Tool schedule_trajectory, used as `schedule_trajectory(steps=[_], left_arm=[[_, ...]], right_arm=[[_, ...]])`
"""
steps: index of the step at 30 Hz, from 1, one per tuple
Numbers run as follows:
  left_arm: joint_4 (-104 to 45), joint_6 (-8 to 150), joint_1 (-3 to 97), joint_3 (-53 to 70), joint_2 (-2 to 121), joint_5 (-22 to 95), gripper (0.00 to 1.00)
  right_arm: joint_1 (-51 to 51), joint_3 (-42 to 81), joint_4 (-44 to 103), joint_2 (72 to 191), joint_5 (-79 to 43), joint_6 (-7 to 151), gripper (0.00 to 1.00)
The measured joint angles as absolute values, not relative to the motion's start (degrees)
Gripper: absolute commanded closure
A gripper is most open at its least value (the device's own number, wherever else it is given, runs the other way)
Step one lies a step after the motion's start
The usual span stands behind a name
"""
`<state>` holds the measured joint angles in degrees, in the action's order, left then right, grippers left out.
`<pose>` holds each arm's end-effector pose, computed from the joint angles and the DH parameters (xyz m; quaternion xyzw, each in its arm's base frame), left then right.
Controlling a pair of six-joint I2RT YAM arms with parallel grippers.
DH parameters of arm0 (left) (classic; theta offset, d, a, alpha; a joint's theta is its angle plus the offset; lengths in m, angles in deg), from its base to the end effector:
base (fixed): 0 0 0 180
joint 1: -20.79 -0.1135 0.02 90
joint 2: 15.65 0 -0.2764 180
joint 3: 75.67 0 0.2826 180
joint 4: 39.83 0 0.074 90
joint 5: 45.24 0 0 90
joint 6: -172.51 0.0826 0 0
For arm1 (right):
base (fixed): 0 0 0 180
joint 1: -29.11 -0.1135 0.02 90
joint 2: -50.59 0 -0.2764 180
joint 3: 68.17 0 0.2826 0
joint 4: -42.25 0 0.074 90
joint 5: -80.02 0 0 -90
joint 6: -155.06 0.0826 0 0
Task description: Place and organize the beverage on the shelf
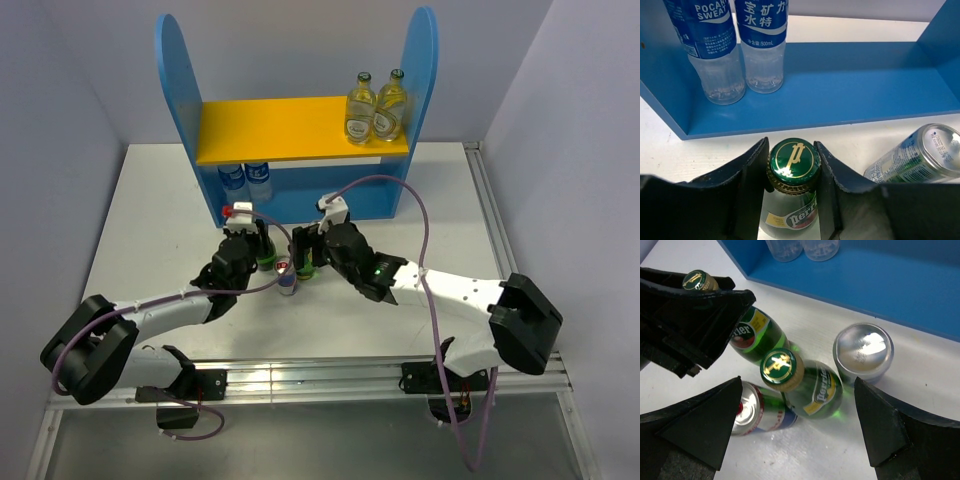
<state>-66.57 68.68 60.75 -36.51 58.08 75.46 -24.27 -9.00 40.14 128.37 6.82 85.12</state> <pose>0.2715 -0.1725 0.1987 -0.0052 0.7474 -0.1087 0.6554 0.2414 0.2847 0.2393 -0.1538 0.8036 0.2399 0.5226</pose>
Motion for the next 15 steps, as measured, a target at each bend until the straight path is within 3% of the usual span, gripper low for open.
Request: schedule_trajectory(steps=[8, 15], left_arm=[[-67.0, 68.7, 60.0, -36.5, 58.1, 75.3, 0.75], [-67.2, 68.7, 59.4, -36.6, 58.0, 74.7, 0.81]], right_arm=[[-24.9, -6.4, 43.3, 133.2, 8.3, 84.8, 0.01], [-24.9, -4.1, 46.3, 138.5, 9.9, 84.4, 0.14]])
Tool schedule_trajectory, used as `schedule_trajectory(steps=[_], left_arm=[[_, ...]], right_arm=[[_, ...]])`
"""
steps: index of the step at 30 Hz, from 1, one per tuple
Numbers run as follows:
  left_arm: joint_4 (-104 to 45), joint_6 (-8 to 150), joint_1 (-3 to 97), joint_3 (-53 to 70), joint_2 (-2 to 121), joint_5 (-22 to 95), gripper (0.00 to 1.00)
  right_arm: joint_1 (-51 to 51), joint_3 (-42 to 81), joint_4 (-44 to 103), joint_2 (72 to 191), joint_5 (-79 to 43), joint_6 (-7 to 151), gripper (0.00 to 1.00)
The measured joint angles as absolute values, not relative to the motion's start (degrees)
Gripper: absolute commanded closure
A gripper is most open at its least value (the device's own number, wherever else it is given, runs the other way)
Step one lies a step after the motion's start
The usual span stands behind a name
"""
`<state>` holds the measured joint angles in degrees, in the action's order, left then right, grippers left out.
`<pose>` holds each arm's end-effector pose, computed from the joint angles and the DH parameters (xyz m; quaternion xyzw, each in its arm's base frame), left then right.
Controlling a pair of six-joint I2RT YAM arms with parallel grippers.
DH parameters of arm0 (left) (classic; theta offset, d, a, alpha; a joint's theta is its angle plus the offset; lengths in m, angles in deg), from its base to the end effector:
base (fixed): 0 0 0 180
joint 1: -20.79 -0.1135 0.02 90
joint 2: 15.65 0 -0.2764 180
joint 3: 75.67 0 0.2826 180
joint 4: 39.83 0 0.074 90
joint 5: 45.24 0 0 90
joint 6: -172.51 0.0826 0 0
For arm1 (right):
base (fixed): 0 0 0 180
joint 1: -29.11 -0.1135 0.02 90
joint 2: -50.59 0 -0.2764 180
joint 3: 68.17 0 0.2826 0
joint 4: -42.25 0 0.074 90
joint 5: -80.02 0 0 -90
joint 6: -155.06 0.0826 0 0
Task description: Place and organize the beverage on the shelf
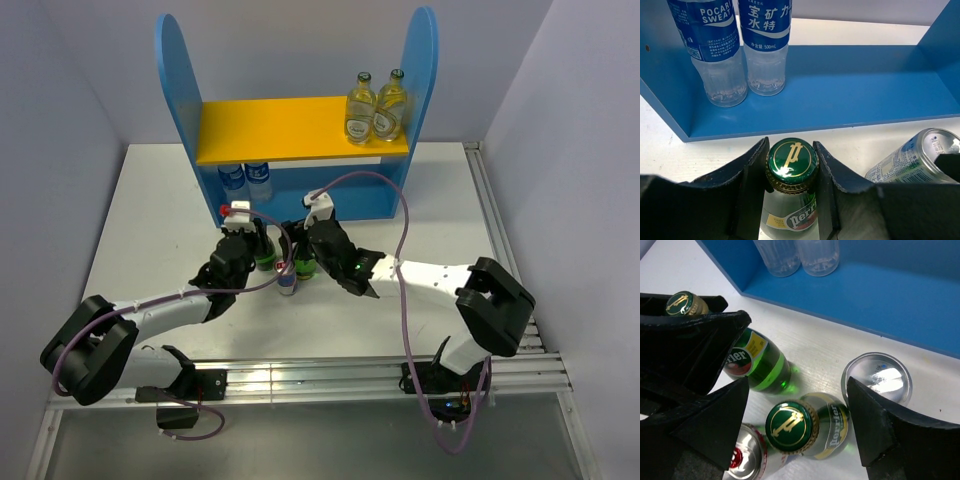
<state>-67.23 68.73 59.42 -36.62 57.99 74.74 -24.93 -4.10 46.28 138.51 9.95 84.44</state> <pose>0.2751 -0.1670 0.2001 -0.0112 0.7444 -0.1081 0.6589 0.2642 0.3162 0.2240 -0.1451 0.7990 0.2249 0.5385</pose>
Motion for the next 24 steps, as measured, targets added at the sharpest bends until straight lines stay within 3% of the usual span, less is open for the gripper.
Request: schedule_trajectory(steps=[6, 10, 12, 13, 15, 16, 20, 24], left_arm=[[-67.4, 68.7, 59.0, -36.6, 58.0, 74.3, 0.86], [-67.5, 68.7, 59.0, -36.6, 58.0, 74.3, 0.91], [-67.6, 68.7, 58.9, -36.6, 58.1, 74.3, 0.95], [-67.7, 68.7, 58.9, -36.6, 58.1, 74.3, 0.99], [-67.7, 68.7, 58.9, -36.6, 58.2, 74.3, 1.0], [-67.8, 68.7, 58.9, -36.6, 58.3, 74.2, 1.0], [-66.9, 68.7, 58.9, -36.0, 58.3, 74.1, 1.0], [-61.4, 68.7, 58.8, -33.4, 58.0, 74.0, 1.0]], right_arm=[[-24.9, -3.8, 47.6, 139.6, 11.0, 84.0, 0.37], [-24.9, -3.8, 48.0, 139.6, 11.7, 83.9, 0.58], [-25.0, -3.8, 48.1, 139.6, 12.3, 83.5, 0.65], [-24.9, -3.8, 48.2, 139.5, 13.0, 82.9, 0.74], [-24.9, -3.8, 48.5, 139.4, 13.1, 83.0, 0.8], [-25.0, -3.9, 48.4, 139.4, 13.1, 83.0, 0.88], [-25.0, -4.2, 48.4, 138.9, 13.2, 82.5, 0.99], [-25.0, -5.1, 47.2, 137.2, 13.2, 82.2, 1.0]])
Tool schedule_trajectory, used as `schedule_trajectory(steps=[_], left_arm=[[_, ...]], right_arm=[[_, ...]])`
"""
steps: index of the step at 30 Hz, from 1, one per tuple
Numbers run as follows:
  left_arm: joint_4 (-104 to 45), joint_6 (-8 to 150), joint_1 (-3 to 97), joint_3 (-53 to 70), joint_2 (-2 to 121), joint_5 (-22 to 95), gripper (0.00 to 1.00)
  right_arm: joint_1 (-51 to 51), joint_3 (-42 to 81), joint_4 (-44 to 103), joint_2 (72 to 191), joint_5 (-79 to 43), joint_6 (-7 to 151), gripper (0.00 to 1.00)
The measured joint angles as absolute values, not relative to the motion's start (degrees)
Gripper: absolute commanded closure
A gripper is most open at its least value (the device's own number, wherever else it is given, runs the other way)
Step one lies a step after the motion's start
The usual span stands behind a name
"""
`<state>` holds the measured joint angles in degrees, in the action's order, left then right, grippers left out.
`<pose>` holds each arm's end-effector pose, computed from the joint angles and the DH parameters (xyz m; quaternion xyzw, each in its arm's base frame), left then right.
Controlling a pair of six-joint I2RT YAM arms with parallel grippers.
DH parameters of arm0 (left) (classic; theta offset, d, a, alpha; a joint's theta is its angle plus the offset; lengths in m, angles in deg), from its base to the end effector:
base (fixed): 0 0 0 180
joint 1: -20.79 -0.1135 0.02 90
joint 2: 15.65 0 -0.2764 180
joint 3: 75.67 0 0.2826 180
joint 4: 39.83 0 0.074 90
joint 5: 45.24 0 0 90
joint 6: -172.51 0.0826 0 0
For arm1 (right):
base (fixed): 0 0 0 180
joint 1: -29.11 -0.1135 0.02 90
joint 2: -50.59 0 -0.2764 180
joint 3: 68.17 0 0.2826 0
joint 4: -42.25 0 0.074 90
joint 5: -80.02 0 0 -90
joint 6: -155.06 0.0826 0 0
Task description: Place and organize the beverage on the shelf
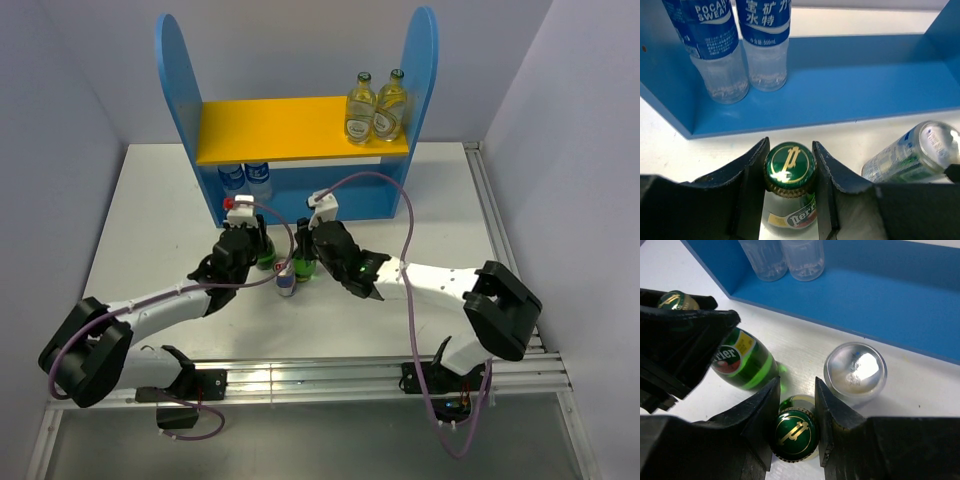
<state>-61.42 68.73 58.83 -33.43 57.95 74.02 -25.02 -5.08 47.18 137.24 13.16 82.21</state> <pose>0.2826 -0.1698 0.2068 -0.0036 0.7576 -0.0987 0.6452 0.2636 0.3092 0.2286 -0.1414 0.7918 0.2006 0.5594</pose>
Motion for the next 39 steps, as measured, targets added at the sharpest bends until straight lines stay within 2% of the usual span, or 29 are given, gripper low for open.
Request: schedule_trajectory(steps=[9, 22, 33, 39], left_arm=[[-39.7, 70.6, 58.6, -23.1, 52.6, 72.5, 1.0], [-25.1, 74.7, 58.6, 0.0, 50.8, 69.6, 1.0], [-20.1, 81.8, 57.7, 27.3, 63.0, 70.7, 1.0], [-18.5, 83.4, 54.0, 37.2, 71.3, 70.0, 1.0]], right_arm=[[-25.1, -6.9, 39.7, 130.7, 12.8, 81.1, 1.0], [-25.4, -7.8, 36.8, 118.6, 14.8, 80.0, 1.0], [-25.4, -12.1, 34.6, 112.0, 17.0, 79.4, 1.0], [-25.4, -13.5, 34.5, 110.7, 17.7, 79.3, 1.0]])
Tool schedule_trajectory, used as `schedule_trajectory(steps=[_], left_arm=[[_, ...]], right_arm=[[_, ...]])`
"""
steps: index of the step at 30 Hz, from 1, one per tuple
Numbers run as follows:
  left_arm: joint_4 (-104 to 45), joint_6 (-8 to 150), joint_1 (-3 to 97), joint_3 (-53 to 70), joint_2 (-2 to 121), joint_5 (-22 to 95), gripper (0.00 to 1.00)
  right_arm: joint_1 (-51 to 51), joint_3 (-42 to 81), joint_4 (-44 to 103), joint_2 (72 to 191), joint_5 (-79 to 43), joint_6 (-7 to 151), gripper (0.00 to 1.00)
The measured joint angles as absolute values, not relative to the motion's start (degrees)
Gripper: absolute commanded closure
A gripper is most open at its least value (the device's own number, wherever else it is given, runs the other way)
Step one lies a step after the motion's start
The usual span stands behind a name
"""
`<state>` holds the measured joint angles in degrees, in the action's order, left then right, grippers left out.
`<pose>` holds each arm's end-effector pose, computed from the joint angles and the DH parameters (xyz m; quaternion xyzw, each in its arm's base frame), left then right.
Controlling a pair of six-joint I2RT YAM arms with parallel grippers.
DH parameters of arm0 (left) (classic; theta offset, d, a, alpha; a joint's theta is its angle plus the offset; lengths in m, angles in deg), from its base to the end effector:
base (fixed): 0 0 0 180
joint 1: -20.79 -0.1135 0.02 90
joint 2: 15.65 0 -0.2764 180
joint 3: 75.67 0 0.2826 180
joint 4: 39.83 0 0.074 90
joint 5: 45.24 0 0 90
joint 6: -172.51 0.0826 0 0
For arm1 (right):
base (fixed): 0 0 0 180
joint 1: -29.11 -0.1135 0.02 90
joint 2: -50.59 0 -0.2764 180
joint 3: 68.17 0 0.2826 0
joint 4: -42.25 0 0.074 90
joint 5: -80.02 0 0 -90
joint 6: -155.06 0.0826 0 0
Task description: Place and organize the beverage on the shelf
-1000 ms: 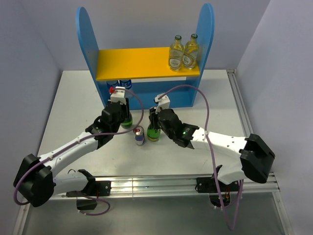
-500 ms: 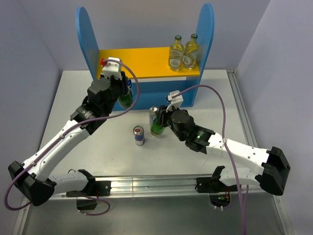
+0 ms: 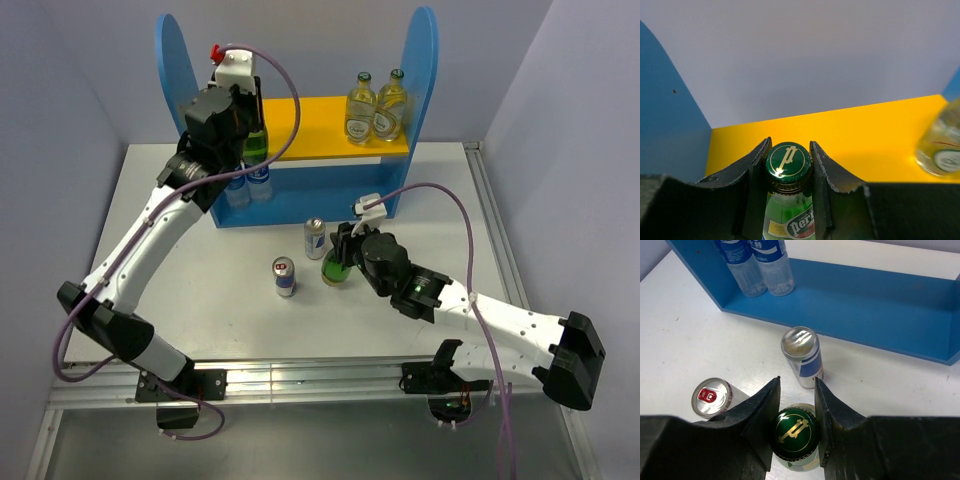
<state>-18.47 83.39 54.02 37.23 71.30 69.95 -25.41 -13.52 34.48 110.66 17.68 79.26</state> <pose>0.3603 -0.1940 0.5251 0.0409 0.6798 -0.0577 0.7300 0.2092 0.2275 0.2928 -0.1228 0.7655 0.1858 0.6037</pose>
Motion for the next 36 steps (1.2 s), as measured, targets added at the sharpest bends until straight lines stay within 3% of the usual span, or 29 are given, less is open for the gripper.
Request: schedule_trajectory(steps=[15, 17, 18, 20, 22, 23, 29, 36], left_arm=[[-18.3, 82.9, 40.4, 39.8, 76.0, 67.1, 0.99], [-18.4, 82.6, 39.9, 39.7, 76.0, 67.1, 0.89], [-18.5, 82.3, 39.7, 39.7, 76.0, 67.1, 0.72], [-19.2, 81.8, 39.7, 39.3, 76.0, 67.1, 0.55], [-21.5, 81.1, 39.7, 38.2, 76.0, 67.1, 0.28], [-22.2, 81.4, 39.7, 38.0, 76.0, 67.1, 0.28], [-27.6, 81.1, 40.5, 35.9, 75.6, 67.0, 0.01], [-28.2, 79.5, 40.7, 34.7, 73.5, 66.3, 0.01]], right_arm=[[-25.4, -12.7, 31.0, 108.9, 19.5, 76.5, 1.0], [-25.4, -10.6, 30.0, 109.8, 19.7, 75.6, 1.0], [-25.4, -9.2, 29.5, 110.3, 19.8, 75.2, 1.0], [-25.4, -6.4, 29.1, 111.3, 20.1, 74.3, 1.0], [-25.4, -2.9, 28.9, 112.5, 20.5, 73.4, 1.0], [-25.4, -1.0, 29.1, 113.1, 20.6, 72.9, 1.0], [-25.3, 10.1, 29.5, 117.7, 20.9, 69.9, 1.0], [-23.9, 23.6, 27.1, 125.4, 20.6, 67.1, 1.0]])
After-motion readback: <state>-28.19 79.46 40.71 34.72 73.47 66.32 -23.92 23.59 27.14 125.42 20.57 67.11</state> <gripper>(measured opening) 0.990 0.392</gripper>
